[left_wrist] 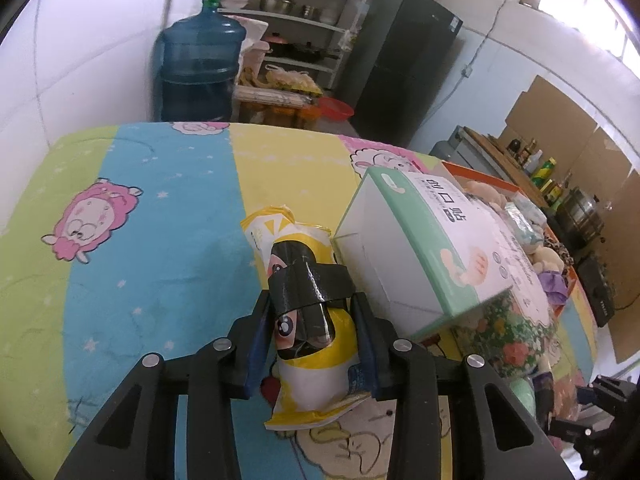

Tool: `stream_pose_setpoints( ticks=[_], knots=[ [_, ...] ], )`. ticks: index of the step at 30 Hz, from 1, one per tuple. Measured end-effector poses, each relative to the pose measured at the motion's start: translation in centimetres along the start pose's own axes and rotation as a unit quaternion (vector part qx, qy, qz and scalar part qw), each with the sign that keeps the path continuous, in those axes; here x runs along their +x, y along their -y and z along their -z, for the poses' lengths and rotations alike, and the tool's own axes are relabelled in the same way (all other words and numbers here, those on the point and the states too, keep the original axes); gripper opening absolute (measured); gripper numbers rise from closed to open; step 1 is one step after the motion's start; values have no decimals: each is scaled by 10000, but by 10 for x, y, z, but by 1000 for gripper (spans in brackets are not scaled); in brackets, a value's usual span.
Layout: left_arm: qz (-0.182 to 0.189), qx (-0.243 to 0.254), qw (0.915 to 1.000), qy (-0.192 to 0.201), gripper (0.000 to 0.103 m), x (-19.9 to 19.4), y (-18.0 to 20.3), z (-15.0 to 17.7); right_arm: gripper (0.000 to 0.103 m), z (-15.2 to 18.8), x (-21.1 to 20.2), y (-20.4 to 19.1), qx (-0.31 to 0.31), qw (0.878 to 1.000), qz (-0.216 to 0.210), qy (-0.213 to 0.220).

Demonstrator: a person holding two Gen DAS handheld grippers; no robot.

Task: Organize soft objects
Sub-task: 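Close the left tool on the penguin toy while the right tool closes on the clear bun bag, then carry the penguin toy and bun bag up over the box with both tools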

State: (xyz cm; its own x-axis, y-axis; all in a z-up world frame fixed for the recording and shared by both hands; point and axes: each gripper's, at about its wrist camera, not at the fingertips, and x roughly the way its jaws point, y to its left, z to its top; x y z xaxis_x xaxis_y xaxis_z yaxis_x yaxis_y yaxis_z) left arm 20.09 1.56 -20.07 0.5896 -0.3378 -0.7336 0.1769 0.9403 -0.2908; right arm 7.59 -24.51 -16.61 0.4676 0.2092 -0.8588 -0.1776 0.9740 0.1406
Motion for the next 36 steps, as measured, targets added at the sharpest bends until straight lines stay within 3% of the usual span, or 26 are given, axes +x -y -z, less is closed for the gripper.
stream_pose_setpoints(
  ticks=[13, 22, 36],
  knots=[
    [49, 156, 9988, 469, 39, -65, 13, 11, 52, 2, -36, -2, 168, 9990, 11, 426],
    [320, 310, 9966, 689, 39, -109, 36, 15, 52, 4, -63, -11, 173, 9971, 12, 738],
    [768, 682, 9929, 607, 39, -133, 96, 30, 52, 6, -102, 2, 427, 9915, 189, 1214]
  ],
)
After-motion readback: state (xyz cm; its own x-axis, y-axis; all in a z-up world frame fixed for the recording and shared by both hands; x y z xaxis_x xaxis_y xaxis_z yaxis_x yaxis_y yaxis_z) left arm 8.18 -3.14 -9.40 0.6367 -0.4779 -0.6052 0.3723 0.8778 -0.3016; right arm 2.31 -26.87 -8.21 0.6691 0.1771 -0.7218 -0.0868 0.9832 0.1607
